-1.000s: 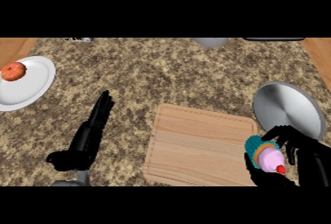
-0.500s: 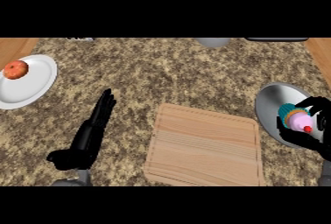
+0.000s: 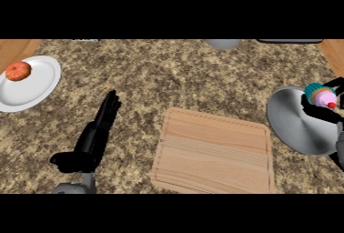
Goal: Pick the cupcake from the cutting board and place it in the pan
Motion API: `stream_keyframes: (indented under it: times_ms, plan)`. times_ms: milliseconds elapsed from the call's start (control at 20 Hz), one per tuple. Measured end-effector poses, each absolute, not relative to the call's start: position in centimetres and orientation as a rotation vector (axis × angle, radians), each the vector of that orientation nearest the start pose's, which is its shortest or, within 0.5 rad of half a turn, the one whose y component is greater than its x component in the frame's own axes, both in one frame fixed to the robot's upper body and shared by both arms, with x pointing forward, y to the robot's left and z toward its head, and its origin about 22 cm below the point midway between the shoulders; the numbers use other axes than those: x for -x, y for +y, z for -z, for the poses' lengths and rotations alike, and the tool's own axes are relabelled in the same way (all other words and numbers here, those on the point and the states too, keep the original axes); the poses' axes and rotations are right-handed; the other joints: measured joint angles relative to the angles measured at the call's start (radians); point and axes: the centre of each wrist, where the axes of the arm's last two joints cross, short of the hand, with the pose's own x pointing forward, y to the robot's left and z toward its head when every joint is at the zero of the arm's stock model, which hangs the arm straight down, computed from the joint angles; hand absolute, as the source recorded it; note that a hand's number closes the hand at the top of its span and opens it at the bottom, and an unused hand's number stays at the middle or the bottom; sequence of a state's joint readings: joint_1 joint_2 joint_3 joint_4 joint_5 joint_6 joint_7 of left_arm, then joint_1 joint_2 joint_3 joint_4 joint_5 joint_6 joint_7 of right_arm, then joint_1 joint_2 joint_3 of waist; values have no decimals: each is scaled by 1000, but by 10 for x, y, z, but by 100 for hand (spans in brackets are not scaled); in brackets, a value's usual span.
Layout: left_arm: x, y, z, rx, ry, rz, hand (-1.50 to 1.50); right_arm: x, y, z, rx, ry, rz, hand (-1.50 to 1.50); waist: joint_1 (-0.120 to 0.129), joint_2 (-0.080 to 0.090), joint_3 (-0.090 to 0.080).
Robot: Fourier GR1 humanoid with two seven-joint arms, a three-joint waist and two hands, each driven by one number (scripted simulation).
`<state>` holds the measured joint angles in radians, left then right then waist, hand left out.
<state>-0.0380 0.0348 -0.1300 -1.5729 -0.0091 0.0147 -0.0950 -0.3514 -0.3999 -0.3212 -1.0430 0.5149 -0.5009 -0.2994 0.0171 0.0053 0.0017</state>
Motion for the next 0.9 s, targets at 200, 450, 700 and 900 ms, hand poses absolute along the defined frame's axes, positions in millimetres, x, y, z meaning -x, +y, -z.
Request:
stream_keyframes:
  times_ms: [200, 450, 700, 900]
  plan:
    - [-245, 200, -9, 81, -1699, 145, 0, -330, -414, -27, 1224, -1620, -256, -150, 8, 3, 0]
    - [-250, 193, -15, 101, -1708, 158, 0, -335, -421, -13, 1073, -1375, -462, -150, 30, 10, 0]
    - [-252, 192, -12, 109, -1712, 166, 0, -350, -414, -8, 872, -1343, -497, -150, 35, 13, 2]
    - [-250, 196, -8, 112, -1703, 161, 0, -352, -411, 0, 813, -1430, -432, -150, 30, 13, 3]
